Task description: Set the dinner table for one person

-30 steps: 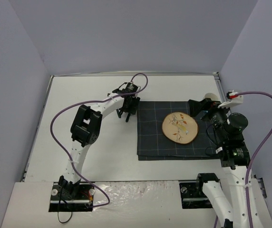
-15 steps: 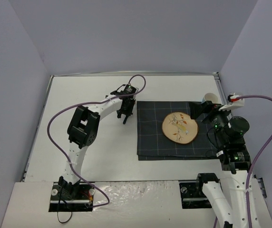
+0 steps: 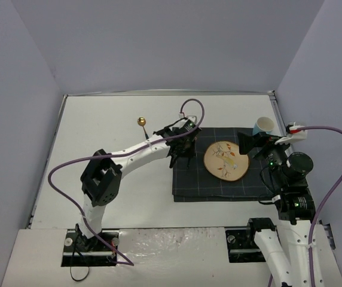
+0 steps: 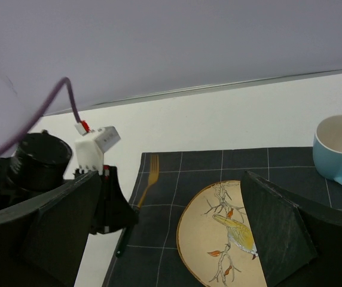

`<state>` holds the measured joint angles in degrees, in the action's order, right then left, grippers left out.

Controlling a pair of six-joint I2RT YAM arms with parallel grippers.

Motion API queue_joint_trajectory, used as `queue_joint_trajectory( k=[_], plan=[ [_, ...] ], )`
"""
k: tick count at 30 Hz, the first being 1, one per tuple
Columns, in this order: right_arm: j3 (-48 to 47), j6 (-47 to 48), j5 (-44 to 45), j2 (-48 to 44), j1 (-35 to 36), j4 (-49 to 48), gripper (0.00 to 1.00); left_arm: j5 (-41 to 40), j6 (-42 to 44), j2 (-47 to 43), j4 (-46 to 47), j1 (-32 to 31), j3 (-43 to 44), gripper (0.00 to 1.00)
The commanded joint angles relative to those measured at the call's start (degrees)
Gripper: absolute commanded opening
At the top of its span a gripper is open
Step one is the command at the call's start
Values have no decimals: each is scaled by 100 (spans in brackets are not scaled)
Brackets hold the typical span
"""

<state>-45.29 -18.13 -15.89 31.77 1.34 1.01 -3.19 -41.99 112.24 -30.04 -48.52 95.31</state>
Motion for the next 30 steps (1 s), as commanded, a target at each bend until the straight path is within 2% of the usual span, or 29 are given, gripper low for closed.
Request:
queue_joint_trajectory(
  k=[1, 6, 13, 21, 30],
  plan=[
    [79, 20, -7, -162, 121, -248, 100, -208, -906, 306, 7, -206, 405, 0],
    [87, 81, 75, -248, 242, -156, 100, -438, -1166, 605, 57, -478, 487, 0],
    [121, 161, 202, -311, 332, -121, 100, -491, -1436, 868, 165, -501, -114, 0],
    [141, 169, 227, -309, 361, -128, 100, -676, -1802, 505, 270, -501, -774, 0],
    [143, 143, 210, -329, 367, -128, 100, -850, -1804, 369, -37, -518, -839, 0]
  ],
)
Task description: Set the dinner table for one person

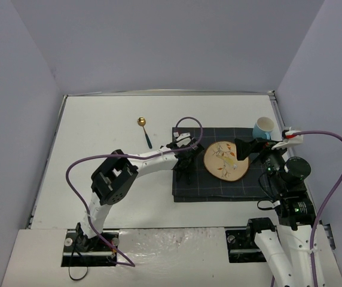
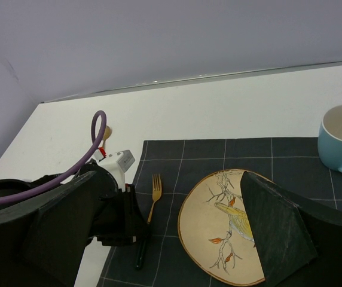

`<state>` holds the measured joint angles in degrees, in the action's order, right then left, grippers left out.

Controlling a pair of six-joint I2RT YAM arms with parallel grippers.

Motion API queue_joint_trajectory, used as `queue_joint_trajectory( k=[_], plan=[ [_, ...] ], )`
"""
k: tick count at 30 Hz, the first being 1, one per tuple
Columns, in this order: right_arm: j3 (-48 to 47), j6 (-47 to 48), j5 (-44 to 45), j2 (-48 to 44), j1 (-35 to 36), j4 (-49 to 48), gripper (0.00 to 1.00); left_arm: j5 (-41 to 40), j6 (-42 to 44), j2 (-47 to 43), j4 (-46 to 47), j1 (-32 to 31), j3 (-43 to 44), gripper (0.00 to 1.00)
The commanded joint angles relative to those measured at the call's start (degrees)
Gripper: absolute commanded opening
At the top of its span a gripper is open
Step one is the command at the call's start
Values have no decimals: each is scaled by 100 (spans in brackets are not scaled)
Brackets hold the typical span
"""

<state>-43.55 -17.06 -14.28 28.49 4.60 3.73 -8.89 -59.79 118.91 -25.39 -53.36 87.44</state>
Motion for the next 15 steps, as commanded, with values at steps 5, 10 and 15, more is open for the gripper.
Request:
queue_joint_trajectory(
  k=[5, 10, 15],
  plan=[
    [-22, 21, 48, -34, 41, -399, 100, -333, 32, -295, -698, -63, 33, 0],
    [-16, 16, 40, -75, 41, -399, 100, -389, 76, -296, -854, -116, 95, 0],
    [-13, 18, 43, -78, 41, -399, 100, -441, 58, -296, -938, -186, 121, 0]
  ],
)
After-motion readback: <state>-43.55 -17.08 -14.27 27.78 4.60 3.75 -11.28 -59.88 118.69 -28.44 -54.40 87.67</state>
